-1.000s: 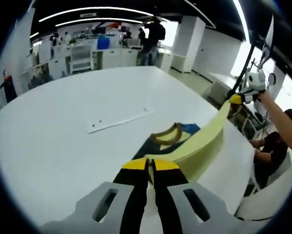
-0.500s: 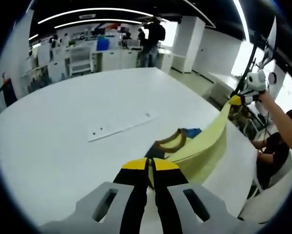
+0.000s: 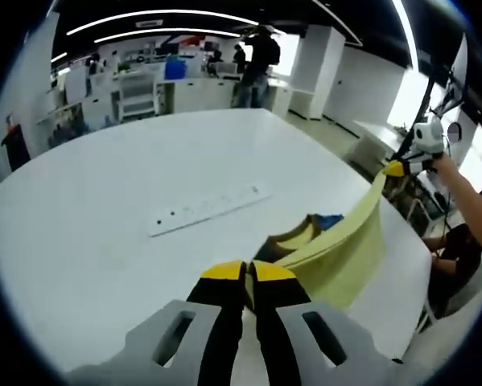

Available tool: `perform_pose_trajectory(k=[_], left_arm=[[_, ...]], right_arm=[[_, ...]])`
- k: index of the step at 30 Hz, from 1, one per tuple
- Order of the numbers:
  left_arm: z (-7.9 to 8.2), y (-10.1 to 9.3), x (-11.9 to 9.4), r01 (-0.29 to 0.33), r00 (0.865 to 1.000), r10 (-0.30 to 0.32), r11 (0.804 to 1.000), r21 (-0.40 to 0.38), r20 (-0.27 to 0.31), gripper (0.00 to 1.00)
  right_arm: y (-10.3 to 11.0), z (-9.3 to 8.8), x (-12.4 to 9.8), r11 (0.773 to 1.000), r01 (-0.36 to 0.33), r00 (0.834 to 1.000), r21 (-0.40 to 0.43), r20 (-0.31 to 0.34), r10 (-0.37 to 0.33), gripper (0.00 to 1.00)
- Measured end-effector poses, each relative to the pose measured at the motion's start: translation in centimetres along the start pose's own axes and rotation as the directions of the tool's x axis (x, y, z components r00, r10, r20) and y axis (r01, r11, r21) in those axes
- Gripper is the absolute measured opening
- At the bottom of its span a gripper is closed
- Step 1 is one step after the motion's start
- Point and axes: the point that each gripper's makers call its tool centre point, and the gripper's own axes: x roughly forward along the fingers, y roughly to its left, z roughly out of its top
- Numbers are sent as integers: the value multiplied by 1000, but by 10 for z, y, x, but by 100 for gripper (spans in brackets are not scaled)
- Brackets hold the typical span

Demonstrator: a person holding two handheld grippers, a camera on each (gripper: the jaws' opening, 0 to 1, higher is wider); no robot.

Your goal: Fold the garment on the visible template until the final outline fits inside the template.

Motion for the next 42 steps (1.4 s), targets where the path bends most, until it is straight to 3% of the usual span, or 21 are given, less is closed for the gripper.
perform_pose_trajectory(k=[15,42], left_arm=[[-4,14,27,-17,999,17,1000,-11,-31,0],[-17,51,71,-70,996,62,990,-119,-69,0]], right_arm=[[-13,0,33,1000,13,1000,26,-25,-12,0],[-40,-11,86,992,41,997,119,-76,-32,0]])
